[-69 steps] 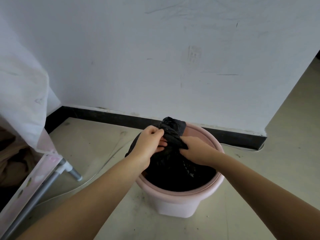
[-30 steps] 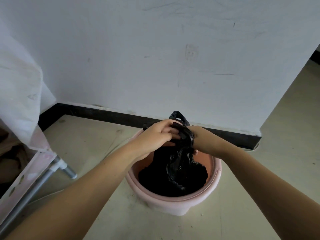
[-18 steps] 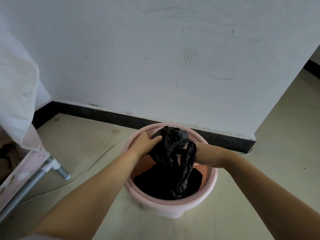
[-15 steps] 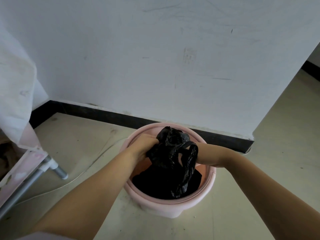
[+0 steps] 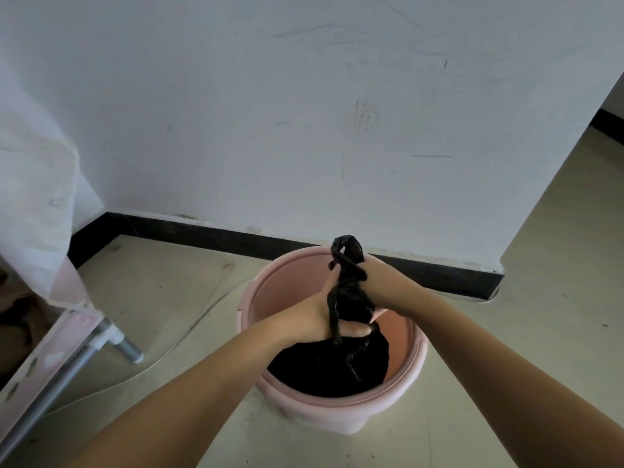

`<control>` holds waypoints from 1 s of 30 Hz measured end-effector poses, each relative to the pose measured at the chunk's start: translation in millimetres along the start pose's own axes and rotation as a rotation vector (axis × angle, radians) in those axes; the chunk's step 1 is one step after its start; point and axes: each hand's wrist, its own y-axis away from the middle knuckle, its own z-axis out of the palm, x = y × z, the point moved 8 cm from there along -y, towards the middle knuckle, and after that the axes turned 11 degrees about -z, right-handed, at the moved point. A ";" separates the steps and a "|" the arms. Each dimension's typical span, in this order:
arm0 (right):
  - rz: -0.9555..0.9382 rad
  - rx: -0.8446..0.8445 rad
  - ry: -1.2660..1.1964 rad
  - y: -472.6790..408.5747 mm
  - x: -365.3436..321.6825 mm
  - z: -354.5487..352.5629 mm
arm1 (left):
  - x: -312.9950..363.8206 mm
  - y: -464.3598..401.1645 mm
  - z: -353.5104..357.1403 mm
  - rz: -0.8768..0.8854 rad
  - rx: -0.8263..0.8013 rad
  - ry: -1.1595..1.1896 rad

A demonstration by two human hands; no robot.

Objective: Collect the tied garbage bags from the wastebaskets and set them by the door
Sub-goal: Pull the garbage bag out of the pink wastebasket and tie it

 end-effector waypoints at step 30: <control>0.042 0.209 -0.985 -0.1 -4.5 12.8 | -66.9 26.6 -113.3 -0.283 0.521 0.033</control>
